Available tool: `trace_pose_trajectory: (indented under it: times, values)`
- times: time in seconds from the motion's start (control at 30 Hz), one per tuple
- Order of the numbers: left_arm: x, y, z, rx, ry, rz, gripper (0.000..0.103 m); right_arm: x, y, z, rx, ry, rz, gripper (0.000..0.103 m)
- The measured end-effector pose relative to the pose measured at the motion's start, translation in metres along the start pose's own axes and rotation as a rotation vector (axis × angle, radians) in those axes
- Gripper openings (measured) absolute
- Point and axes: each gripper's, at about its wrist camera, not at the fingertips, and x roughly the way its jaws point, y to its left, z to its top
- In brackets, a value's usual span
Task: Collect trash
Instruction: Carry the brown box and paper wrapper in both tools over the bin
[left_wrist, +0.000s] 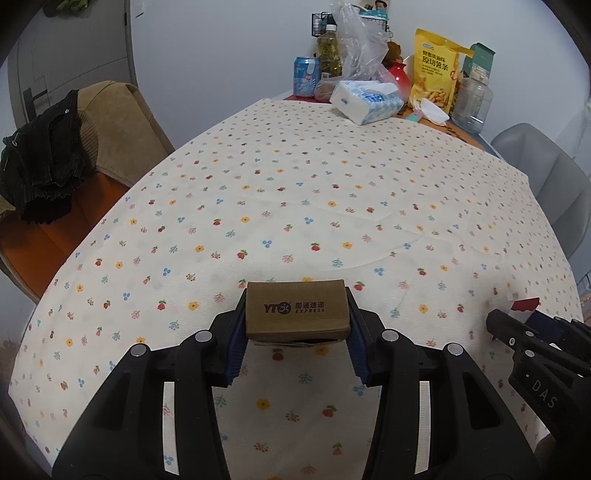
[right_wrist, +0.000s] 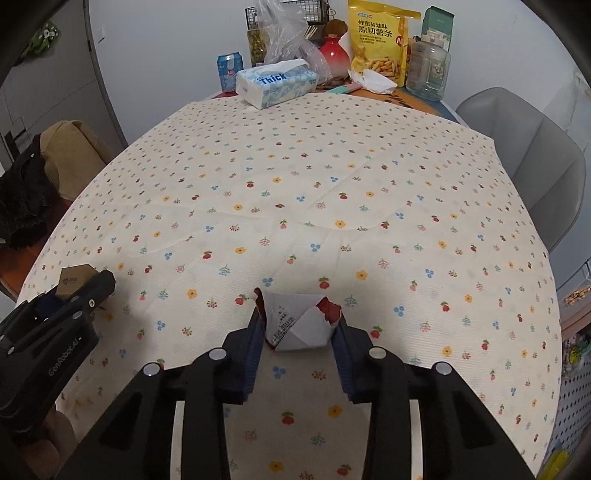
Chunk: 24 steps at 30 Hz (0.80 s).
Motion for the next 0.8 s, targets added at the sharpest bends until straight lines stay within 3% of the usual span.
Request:
trace_pose_trajectory:
  times: [0.37,0.8]
  values:
    - [-0.027,-0.037,0.004,0.051,-0.051,-0.038,0.047,-0.045,-0.032,-0.007,0.050,-0.072,-0.009,0.034]
    - [-0.057,-0.122,0.004,0.163,-0.115,-0.148,0.047,-0.094,-0.109,-0.021,0.162,-0.143,-0.094,0.034]
